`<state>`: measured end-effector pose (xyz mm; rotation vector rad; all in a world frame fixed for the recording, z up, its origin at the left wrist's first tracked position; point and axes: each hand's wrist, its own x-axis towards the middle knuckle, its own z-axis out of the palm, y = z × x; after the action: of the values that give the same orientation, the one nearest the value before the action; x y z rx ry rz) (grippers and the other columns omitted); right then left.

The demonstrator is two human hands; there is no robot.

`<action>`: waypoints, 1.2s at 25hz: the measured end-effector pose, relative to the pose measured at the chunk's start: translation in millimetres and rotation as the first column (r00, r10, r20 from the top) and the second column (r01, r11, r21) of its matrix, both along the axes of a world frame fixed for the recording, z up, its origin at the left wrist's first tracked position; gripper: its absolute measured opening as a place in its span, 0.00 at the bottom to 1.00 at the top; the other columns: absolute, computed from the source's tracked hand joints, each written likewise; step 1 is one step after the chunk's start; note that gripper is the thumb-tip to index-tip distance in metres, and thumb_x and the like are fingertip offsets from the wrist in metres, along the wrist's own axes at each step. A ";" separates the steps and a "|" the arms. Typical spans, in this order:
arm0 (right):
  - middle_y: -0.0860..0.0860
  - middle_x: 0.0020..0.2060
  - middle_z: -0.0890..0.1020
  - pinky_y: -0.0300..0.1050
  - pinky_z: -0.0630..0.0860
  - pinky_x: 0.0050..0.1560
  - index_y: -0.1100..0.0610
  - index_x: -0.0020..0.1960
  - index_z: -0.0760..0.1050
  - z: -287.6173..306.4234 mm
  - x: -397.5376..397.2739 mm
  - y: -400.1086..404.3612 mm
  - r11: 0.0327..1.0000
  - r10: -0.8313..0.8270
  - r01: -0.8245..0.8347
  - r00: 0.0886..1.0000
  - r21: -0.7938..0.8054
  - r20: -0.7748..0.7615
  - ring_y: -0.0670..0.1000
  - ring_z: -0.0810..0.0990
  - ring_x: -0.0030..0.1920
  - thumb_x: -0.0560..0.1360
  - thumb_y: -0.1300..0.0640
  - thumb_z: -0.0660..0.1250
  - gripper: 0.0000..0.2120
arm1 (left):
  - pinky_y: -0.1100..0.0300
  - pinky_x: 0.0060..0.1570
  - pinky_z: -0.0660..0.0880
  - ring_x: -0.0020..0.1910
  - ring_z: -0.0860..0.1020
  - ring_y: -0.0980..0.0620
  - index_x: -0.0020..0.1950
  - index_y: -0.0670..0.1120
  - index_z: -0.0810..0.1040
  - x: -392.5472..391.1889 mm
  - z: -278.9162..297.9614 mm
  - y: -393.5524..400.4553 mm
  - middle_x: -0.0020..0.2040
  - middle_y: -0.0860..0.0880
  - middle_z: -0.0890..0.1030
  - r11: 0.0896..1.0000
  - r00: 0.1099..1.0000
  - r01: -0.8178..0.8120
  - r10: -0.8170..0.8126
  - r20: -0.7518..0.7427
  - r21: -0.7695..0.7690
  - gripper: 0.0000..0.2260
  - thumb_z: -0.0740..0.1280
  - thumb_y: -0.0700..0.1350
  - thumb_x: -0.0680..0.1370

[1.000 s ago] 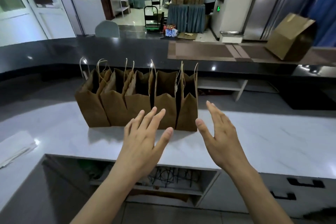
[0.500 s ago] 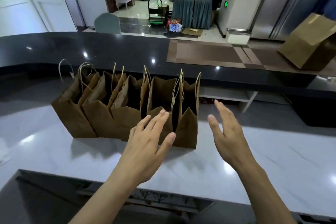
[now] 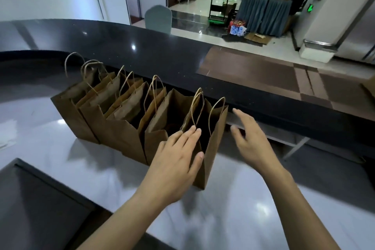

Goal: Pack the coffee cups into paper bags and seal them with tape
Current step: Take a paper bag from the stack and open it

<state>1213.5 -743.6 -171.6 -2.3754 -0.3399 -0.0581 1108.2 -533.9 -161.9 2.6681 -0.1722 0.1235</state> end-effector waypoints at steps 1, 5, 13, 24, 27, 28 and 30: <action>0.43 0.77 0.65 0.39 0.60 0.71 0.47 0.80 0.60 0.0 9.6 -4.4 1.000 0.015 -0.015 1.000 0.008 0.001 0.45 0.62 0.76 0.85 0.53 0.58 0.24 | 0.56 0.75 0.51 0.79 0.48 0.59 0.81 0.58 0.49 4.1 -2.3 -6.1 0.80 0.61 0.51 1.000 1.000 -0.007 0.008 -0.004 0.013 0.25 0.49 0.58 0.84; 0.46 0.77 0.67 0.47 0.63 0.76 0.49 0.78 0.66 -2.5 42.3 -11.2 0.996 0.078 -0.078 0.997 0.034 0.009 0.47 0.64 0.76 0.86 0.56 0.56 0.21 | 0.57 0.75 0.52 0.79 0.49 0.58 0.82 0.57 0.48 15.1 -10.1 -25.9 0.81 0.60 0.51 0.999 0.998 -0.041 0.042 -0.040 0.021 0.25 0.50 0.55 0.85; 0.45 0.75 0.70 0.49 0.64 0.76 0.49 0.73 0.72 -7.0 67.3 -9.0 0.979 0.182 -0.180 0.983 0.092 -0.023 0.46 0.66 0.75 0.86 0.56 0.56 0.18 | 0.56 0.73 0.60 0.75 0.55 0.54 0.82 0.54 0.49 10.6 -18.1 -41.4 0.78 0.57 0.59 0.989 0.992 -0.094 0.102 -0.072 0.111 0.25 0.51 0.55 0.85; 0.47 0.59 0.79 0.45 0.69 0.56 0.50 0.55 0.84 -2.5 82.4 -7.0 0.980 0.194 -0.198 0.976 -0.031 -0.099 0.50 0.76 0.61 0.85 0.47 0.55 0.19 | 0.53 0.66 0.64 0.62 0.65 0.54 0.60 0.56 0.81 10.3 -19.6 -50.3 0.61 0.57 0.71 0.942 0.957 -0.287 0.291 0.001 0.174 0.19 0.51 0.56 0.84; 0.47 0.49 0.78 0.49 0.73 0.51 0.45 0.46 0.85 9.4 81.5 -8.3 0.984 0.148 -0.157 0.984 -0.087 -0.101 0.50 0.77 0.49 0.84 0.44 0.59 0.17 | 0.53 0.61 0.68 0.57 0.67 0.54 0.53 0.54 0.84 8.5 -21.1 -49.3 0.53 0.55 0.74 0.935 0.946 -0.323 0.319 0.052 0.148 0.18 0.54 0.55 0.84; 0.46 0.48 0.77 0.48 0.74 0.50 0.44 0.43 0.84 12.3 80.8 -10.1 0.980 0.154 -0.168 0.981 -0.111 -0.122 0.49 0.77 0.48 0.83 0.44 0.62 0.15 | 0.53 0.60 0.69 0.56 0.68 0.54 0.53 0.54 0.84 7.7 -20.9 -48.2 0.52 0.55 0.74 0.930 0.942 -0.335 0.330 0.056 0.151 0.17 0.56 0.55 0.83; 0.44 0.46 0.76 0.42 0.74 0.46 0.44 0.45 0.85 16.5 76.6 -13.4 0.963 0.198 -0.223 0.966 -0.152 -0.165 0.46 0.77 0.48 0.80 0.46 0.68 0.09 | 0.54 0.62 0.69 0.56 0.67 0.53 0.57 0.54 0.84 5.1 -19.4 -47.1 0.52 0.55 0.74 0.921 0.936 -0.348 0.350 0.016 0.173 0.15 0.58 0.54 0.83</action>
<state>1290.1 -757.0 -155.1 -2.4776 -0.5423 0.2558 1113.2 -581.0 -181.3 2.8477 0.3164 0.2096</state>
